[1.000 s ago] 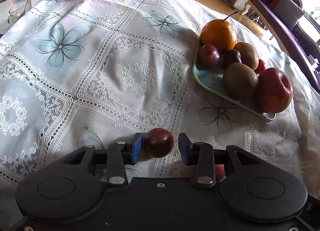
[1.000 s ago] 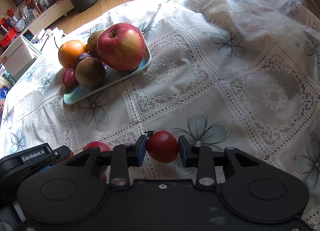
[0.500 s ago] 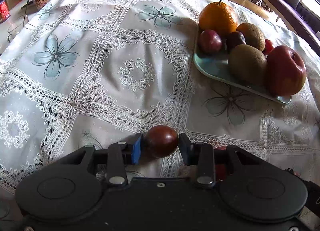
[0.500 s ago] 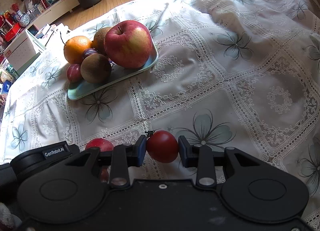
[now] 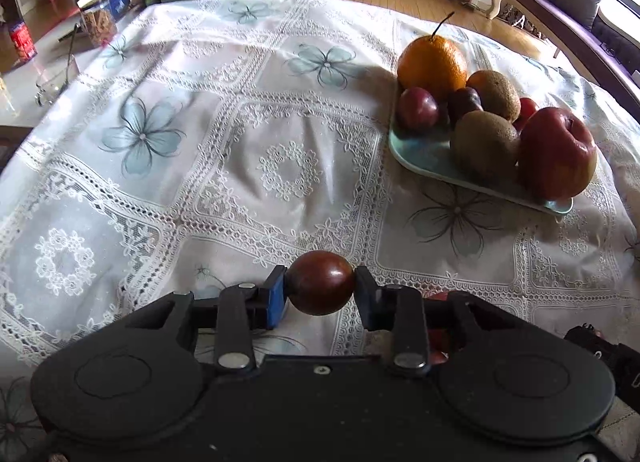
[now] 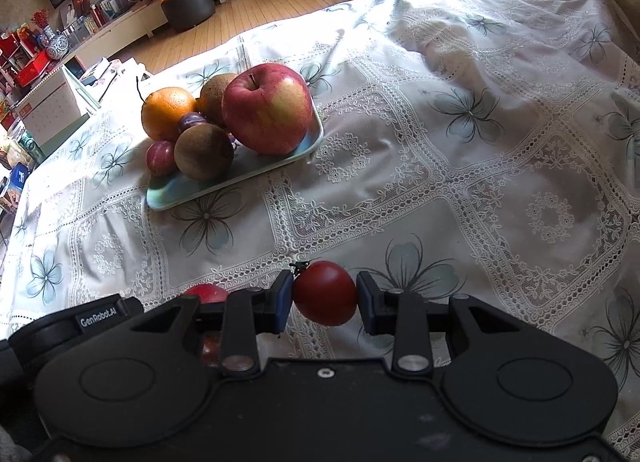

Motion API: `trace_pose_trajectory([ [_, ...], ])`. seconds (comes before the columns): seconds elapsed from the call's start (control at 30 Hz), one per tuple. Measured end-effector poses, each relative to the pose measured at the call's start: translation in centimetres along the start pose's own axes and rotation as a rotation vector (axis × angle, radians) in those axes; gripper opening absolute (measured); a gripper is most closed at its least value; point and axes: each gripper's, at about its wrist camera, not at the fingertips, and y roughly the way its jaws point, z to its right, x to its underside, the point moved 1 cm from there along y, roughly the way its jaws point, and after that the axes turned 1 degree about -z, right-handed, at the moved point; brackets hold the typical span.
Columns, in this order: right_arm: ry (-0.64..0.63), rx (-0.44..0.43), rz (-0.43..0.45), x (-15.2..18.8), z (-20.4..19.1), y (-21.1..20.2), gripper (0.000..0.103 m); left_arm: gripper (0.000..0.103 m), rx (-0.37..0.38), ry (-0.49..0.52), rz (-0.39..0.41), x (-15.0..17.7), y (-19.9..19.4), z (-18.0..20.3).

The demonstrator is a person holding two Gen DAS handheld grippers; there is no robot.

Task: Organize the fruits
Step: 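Lower the tomato into the basket with the right tool while the left tool releases the plum there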

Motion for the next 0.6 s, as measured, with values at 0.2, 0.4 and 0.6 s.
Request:
trace_pose_trajectory([
  [0.2, 0.019, -0.123, 0.011, 0.6, 0.1, -4.6, 0.035, 0.044, 0.0, 0.036, 0.074, 0.2, -6.1, 0.0],
  [0.4, -0.05, -0.218, 0.047, 3.5, 1.0, -13.2, 0.035, 0.044, 0.028, 0.098, 0.14, 3.1, -13.8, -0.8],
  [0.6, -0.172, -0.263, -0.006, 8.1, 2.2, -18.1, 0.035, 0.044, 0.074, 0.156, 0.125, 8.2, -17.1, -2.1],
])
